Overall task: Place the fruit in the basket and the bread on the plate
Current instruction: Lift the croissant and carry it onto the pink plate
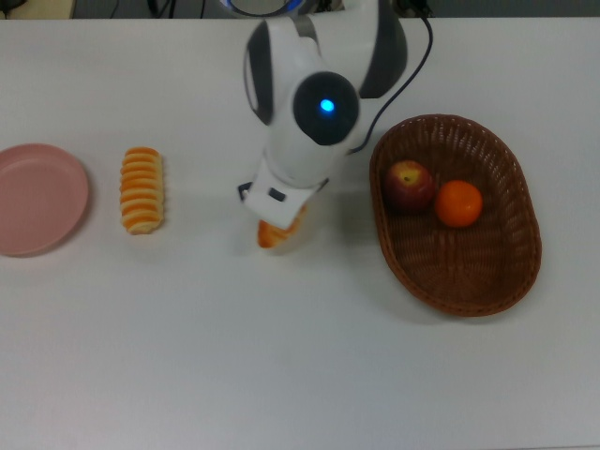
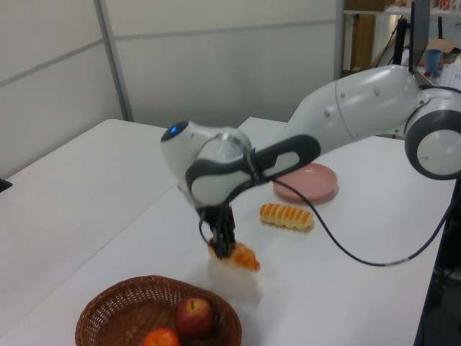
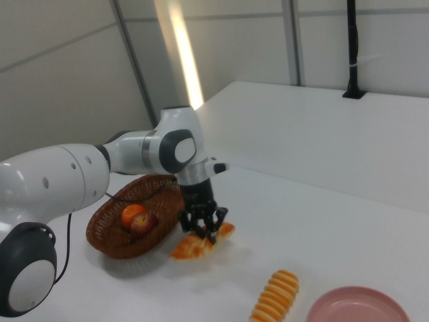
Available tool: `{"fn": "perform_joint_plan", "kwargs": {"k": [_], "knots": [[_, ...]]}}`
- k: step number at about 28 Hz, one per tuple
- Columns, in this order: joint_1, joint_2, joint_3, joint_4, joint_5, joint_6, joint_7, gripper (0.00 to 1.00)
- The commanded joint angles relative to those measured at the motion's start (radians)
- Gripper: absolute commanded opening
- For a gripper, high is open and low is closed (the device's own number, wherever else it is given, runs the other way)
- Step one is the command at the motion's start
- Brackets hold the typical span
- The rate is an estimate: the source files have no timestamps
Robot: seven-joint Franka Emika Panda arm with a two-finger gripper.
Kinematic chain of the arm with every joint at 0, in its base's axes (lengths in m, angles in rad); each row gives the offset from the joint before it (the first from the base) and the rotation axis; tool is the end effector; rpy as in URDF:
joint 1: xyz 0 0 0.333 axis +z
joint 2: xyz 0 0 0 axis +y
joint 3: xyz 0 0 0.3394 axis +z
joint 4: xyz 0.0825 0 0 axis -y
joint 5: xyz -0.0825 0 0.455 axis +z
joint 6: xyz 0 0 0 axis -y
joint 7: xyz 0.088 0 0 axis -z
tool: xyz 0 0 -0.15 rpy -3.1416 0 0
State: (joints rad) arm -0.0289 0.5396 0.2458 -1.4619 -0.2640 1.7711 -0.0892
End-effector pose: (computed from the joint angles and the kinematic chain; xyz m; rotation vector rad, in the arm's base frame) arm 0.7399 0.1052 0.3106 2.9393 0.5445 -0.3059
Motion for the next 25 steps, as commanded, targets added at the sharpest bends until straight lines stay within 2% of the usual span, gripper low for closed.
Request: {"fn": "perform_joint_plan", "kwargs": {"k": [1, 3, 7, 8, 11, 13, 17, 18, 20, 22, 23, 24, 25], "knots": [[-0.115, -0.073, 0.0, 0.008, 0.054, 0.001, -0.063, 0.0], [-0.173, -0.081, -0.008, 0.049, 0.075, 0.001, -0.073, 0.0], [-0.275, -0.081, -0.008, 0.061, 0.066, 0.028, -0.078, 0.0], [-0.32, -0.081, -0.01, 0.061, 0.057, 0.081, -0.083, 0.0], [-0.385, -0.072, -0.014, 0.058, 0.033, 0.146, -0.078, 0.0], [-0.429, -0.055, -0.042, 0.054, -0.006, 0.186, -0.078, 0.0], [-0.436, -0.018, -0.089, 0.048, -0.055, 0.208, -0.077, 0.0], [-0.436, -0.007, -0.12, 0.029, -0.09, 0.209, -0.078, 0.0], [-0.437, -0.003, -0.129, 0.014, -0.116, 0.211, -0.084, 0.0], [-0.437, 0.006, -0.131, 0.011, -0.121, 0.211, -0.089, 0.0], [-0.439, 0.008, -0.131, 0.011, -0.116, 0.211, -0.116, 0.07], [-0.439, 0.008, -0.131, 0.011, -0.11, 0.209, -0.138, 0.19], [-0.439, 0.008, -0.131, 0.011, -0.109, 0.209, -0.158, 0.42]]}}
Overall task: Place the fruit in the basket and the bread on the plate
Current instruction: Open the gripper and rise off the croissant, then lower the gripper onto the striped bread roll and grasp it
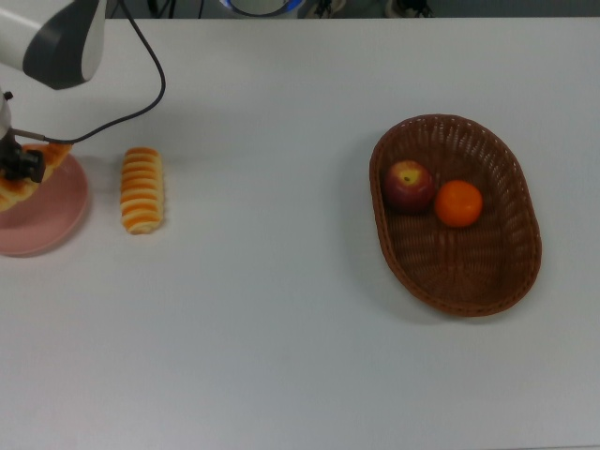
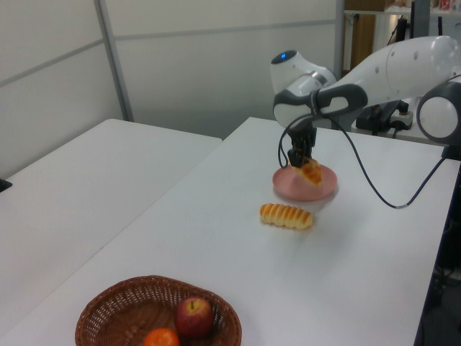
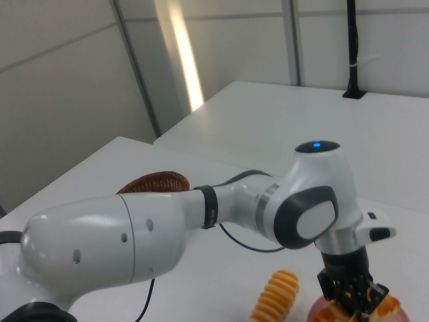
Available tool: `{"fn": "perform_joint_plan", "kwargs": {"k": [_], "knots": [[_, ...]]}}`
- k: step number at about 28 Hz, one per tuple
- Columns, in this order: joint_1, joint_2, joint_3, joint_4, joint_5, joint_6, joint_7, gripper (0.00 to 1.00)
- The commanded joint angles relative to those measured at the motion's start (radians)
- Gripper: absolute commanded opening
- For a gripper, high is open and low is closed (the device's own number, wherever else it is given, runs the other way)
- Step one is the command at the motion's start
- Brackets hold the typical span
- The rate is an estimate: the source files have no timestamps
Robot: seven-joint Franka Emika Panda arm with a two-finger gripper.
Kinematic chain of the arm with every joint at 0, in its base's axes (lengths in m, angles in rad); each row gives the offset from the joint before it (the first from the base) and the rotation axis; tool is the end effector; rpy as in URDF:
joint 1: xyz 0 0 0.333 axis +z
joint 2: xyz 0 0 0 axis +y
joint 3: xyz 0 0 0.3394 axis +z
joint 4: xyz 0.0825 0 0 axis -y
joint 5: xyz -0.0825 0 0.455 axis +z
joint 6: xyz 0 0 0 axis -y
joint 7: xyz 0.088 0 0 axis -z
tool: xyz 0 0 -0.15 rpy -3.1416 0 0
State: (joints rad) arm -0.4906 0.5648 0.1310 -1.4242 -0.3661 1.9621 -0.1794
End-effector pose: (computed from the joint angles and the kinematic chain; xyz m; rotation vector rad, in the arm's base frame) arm 0.7177 -0.3261 0.3206 2.8861 -0.0802 -0.1316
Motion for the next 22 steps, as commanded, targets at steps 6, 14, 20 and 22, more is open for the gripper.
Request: {"fn": "perform_joint_plan", "kwargs": {"k": [6, 14, 20, 22], "knots": [[0.024, -0.019, -0.014, -0.029, -0.004, 0.018, -0.097, 1.0], [0.029, -0.055, -0.011, -0.022, 0.105, 0.011, -0.121, 1.0], [0.099, -0.083, 0.006, -0.029, 0.159, -0.025, -0.118, 1.0], [0.136, -0.082, 0.004, -0.03, 0.158, -0.055, -0.117, 1.0]]}}
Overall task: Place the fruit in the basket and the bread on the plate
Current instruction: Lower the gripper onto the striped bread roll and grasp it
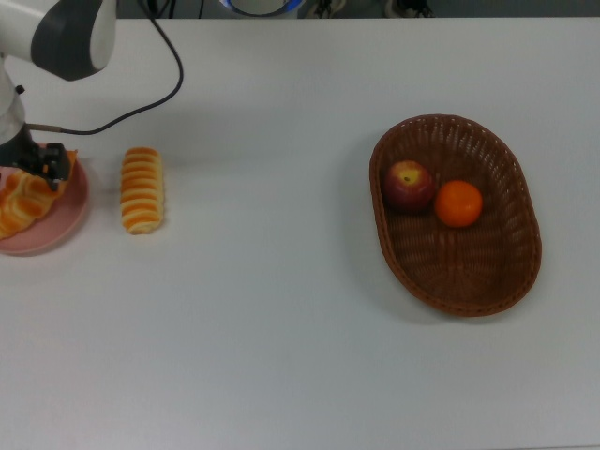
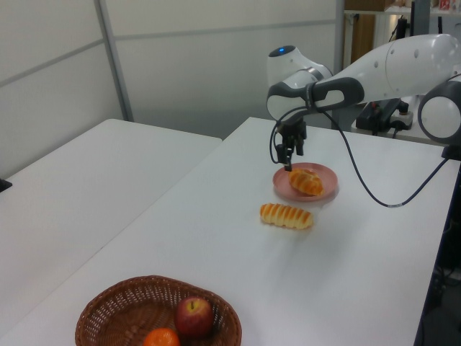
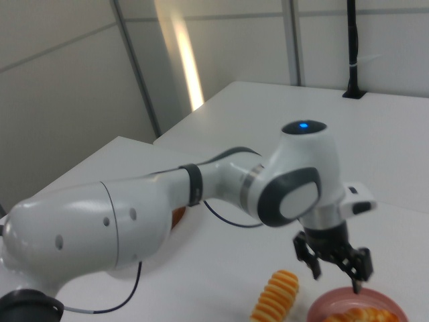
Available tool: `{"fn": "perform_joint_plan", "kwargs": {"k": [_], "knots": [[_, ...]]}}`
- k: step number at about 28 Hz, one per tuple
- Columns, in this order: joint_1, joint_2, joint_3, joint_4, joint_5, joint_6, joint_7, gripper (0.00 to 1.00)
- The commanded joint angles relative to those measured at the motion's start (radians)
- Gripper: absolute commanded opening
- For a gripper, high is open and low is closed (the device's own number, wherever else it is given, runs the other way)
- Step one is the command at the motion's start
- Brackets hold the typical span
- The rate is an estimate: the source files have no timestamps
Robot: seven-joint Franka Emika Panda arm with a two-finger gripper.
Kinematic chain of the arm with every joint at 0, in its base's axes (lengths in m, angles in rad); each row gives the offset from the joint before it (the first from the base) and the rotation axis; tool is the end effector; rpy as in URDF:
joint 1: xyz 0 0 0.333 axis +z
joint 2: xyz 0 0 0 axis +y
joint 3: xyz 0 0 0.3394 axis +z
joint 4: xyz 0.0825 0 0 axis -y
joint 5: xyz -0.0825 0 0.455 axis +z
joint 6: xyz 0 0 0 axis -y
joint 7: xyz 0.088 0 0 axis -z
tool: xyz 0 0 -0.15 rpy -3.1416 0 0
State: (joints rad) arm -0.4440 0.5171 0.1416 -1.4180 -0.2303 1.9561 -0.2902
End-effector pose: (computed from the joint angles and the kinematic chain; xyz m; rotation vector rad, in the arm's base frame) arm 0.7378 -0.2725 0.3583 2.9940 0.0786 -0.0251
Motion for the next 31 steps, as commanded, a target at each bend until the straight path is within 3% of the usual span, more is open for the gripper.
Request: {"fn": "perform_joint_plan", "kwargs": {"k": [1, 10, 18, 25, 27, 28, 31], "knots": [[0.115, -0.034, -0.007, -0.045, 0.022, -0.086, -0.009, 1.0], [0.266, -0.012, -0.013, -0.099, 0.002, -0.148, 0.049, 1.0], [0.275, 0.038, -0.011, -0.101, -0.079, -0.141, 0.077, 1.0], [0.275, 0.046, -0.013, -0.102, -0.115, -0.141, 0.077, 0.99], [0.275, 0.047, -0.011, -0.102, -0.132, -0.141, 0.077, 0.82], [0.275, 0.05, -0.011, -0.102, -0.141, -0.14, 0.078, 0.6], [0.275, 0.063, -0.011, -0.102, -0.142, -0.138, 0.1, 0.2]]}}
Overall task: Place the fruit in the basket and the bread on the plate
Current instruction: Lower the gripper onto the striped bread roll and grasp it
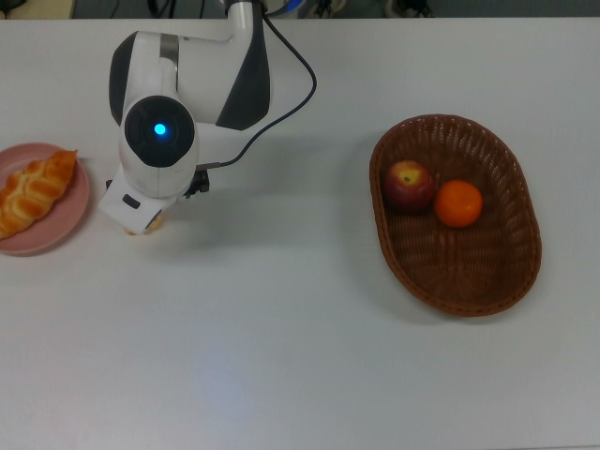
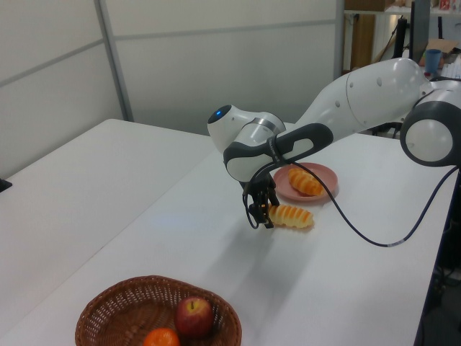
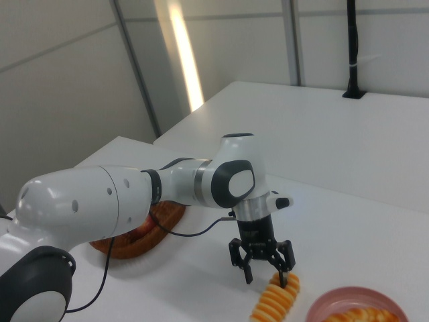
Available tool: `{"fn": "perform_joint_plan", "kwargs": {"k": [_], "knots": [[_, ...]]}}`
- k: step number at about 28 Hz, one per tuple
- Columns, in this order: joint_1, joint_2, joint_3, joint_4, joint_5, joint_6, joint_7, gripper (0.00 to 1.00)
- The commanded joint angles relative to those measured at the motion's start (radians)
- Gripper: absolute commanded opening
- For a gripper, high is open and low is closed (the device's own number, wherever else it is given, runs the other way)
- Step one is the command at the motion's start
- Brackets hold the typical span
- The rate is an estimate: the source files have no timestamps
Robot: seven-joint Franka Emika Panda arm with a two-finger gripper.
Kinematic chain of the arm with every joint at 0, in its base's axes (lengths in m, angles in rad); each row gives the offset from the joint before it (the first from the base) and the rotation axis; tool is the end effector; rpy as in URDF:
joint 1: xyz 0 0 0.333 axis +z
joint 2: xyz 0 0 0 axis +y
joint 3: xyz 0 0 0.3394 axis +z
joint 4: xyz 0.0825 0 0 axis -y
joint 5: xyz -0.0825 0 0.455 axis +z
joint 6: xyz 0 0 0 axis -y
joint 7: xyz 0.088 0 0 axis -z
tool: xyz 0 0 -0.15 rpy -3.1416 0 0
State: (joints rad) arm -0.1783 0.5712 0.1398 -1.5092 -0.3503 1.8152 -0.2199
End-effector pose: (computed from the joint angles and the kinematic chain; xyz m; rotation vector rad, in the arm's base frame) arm 0.7363 -0.0821 0.2630 2.8660 0.4315 -0.4176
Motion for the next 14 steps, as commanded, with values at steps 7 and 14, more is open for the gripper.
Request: {"fn": "perform_joint_plan", "kwargs": {"k": [7, 14], "knots": [[0.008, 0.01, -0.009, -0.009, -0.024, 0.004, 0.053, 0.0], [0.003, 0.01, -0.011, -0.005, -0.026, 0.018, 0.054, 0.0]]}}
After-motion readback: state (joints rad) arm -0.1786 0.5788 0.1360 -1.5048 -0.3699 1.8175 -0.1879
